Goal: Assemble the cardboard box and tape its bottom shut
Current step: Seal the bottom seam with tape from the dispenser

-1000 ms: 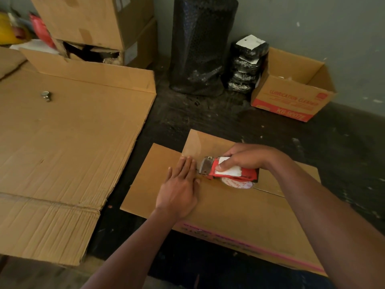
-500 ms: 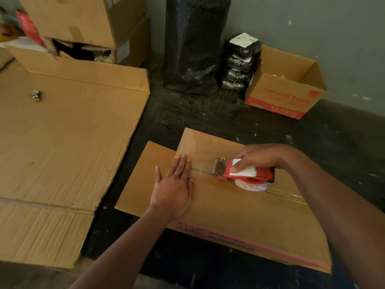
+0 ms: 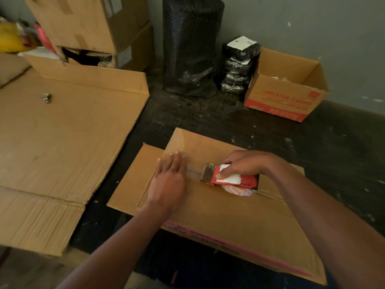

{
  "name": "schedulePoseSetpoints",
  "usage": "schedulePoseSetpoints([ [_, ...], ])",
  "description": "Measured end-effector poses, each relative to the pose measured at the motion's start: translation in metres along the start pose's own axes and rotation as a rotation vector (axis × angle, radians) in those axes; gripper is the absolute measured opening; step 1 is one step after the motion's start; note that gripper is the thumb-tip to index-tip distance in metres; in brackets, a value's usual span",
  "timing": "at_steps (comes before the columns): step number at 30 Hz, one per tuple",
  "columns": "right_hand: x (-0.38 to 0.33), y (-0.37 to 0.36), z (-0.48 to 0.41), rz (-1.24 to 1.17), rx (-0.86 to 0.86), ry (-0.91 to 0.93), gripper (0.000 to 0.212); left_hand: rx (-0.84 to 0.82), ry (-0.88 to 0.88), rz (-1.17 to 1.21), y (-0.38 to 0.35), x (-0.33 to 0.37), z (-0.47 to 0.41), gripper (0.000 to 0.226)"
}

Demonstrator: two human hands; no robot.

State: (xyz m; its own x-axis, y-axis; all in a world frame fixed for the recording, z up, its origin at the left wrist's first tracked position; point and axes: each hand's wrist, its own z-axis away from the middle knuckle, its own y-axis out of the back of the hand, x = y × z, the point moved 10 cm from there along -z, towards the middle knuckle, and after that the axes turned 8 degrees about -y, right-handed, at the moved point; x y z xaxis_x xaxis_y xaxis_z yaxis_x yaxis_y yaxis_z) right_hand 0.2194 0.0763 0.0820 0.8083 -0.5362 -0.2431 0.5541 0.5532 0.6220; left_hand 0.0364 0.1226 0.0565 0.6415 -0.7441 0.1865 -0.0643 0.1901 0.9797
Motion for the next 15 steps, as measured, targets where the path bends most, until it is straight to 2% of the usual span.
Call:
schedulePoseSetpoints([
  [3,0.008,-0.001,-0.004,0.001,0.001,-0.015,0.05,0.048,-0.012,0.176,-0.012,0.021,0.008,0.062],
  [7,0.018,0.0,-0.004,-0.081,0.008,-0.013,0.052,0.03,-0.028,0.086,-0.034,0.019,0.009,0.065],
  [15,0.015,0.004,0.004,-0.118,-0.012,0.031,0.047,0.023,-0.023,0.097,-0.033,0.011,0.008,0.065],
])
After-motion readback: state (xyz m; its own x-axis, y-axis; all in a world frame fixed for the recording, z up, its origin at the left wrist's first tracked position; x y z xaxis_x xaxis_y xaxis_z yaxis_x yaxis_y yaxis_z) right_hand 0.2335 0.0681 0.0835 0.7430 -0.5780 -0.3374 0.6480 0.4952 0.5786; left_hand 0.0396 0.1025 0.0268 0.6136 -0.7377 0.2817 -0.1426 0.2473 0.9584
